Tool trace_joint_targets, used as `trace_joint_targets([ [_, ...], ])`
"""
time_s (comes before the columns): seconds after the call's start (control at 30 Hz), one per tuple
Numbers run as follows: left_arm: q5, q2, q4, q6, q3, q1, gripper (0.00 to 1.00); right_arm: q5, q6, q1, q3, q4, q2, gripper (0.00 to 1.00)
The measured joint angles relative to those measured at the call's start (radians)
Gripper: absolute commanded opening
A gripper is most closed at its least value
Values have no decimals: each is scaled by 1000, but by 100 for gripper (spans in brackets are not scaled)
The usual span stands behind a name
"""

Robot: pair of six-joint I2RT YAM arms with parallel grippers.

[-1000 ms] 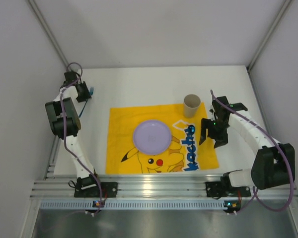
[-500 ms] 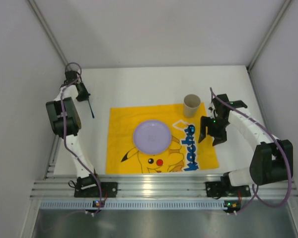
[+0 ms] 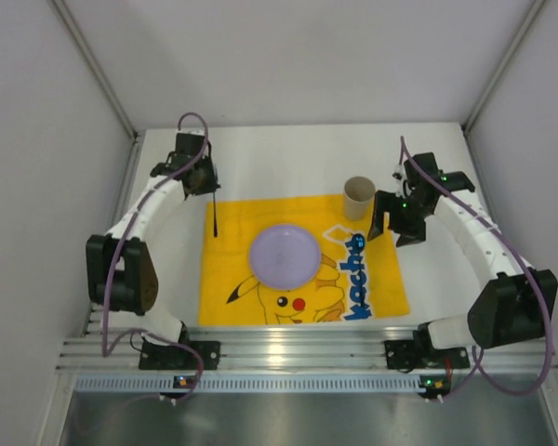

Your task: Set the dinner table for one person

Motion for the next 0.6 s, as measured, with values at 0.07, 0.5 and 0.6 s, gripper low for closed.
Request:
trace_joint_targets([
  [0.07,8,-119,2,-28,-91,-80,0,-2,6,0,0,-3,-12,93],
  [0.5,-60,-362,-11,-248,-555,-200,0,-8,23,0,-154,-49,-325,100],
  [0.6,-75,-370,11,-267,-572,-264,1,-3,25,0,-177,-66,-364,100],
])
